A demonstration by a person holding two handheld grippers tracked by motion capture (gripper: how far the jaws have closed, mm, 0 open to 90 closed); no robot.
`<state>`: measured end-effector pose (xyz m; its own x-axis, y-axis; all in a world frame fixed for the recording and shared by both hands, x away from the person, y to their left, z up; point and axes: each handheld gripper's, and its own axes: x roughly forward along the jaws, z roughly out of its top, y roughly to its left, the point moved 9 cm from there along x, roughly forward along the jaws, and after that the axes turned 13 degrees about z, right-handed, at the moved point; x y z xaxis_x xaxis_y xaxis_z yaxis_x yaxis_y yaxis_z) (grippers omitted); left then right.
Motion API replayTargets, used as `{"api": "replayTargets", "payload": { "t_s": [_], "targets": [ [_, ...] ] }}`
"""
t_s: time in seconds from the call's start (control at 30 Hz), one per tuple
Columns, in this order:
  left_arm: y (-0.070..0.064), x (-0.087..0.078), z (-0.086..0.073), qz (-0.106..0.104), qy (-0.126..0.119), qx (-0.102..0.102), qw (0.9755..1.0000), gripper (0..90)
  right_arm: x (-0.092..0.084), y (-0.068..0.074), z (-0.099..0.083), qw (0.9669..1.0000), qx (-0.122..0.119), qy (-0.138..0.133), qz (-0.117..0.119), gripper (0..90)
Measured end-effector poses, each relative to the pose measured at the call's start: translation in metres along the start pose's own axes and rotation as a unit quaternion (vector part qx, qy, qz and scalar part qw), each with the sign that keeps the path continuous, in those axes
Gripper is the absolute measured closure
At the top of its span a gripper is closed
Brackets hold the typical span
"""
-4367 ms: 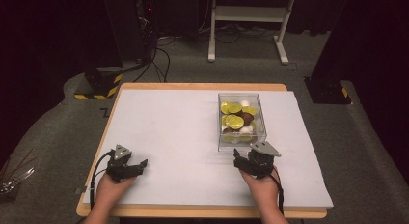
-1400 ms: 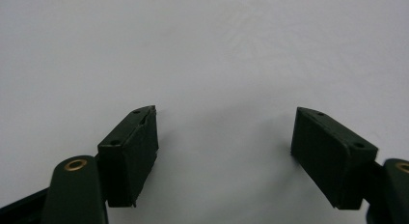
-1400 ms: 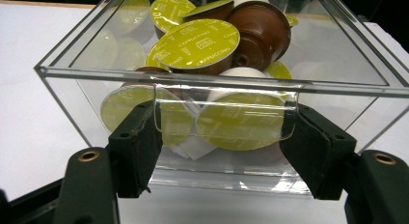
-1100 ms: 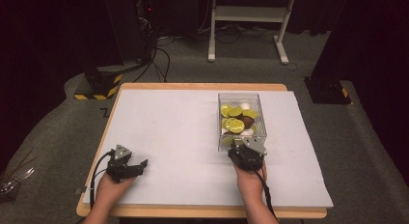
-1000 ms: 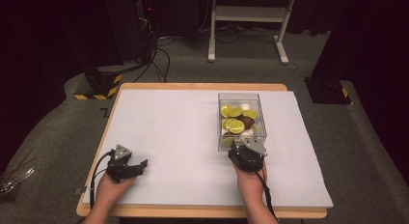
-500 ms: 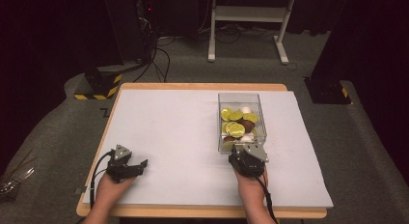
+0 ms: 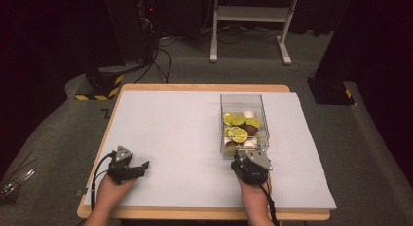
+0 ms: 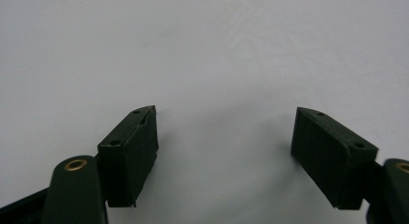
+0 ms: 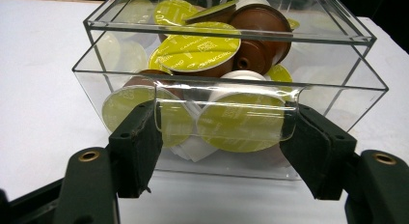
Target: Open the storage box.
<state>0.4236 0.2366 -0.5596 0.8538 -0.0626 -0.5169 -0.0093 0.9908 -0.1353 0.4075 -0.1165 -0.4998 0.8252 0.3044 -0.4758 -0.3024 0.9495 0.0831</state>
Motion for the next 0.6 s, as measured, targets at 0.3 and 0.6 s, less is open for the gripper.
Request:
{"api": "replayTargets", "payload": {
  "t_s": [0.3, 0.6],
  "targets": [
    [0.0, 0.0, 0.0, 0.0, 0.0, 0.0, 1.0, 25.0, -0.007, 0.002, -0.004, 1.0, -0.001, -0.003, 0.002, 32.1],
    [0.0, 0.0, 0.0, 0.0, 0.0, 0.0, 1.0, 25.0, -0.013, 0.004, -0.008, 1.0, 0.0, -0.003, 0.002, 32.1]
  ]
}}
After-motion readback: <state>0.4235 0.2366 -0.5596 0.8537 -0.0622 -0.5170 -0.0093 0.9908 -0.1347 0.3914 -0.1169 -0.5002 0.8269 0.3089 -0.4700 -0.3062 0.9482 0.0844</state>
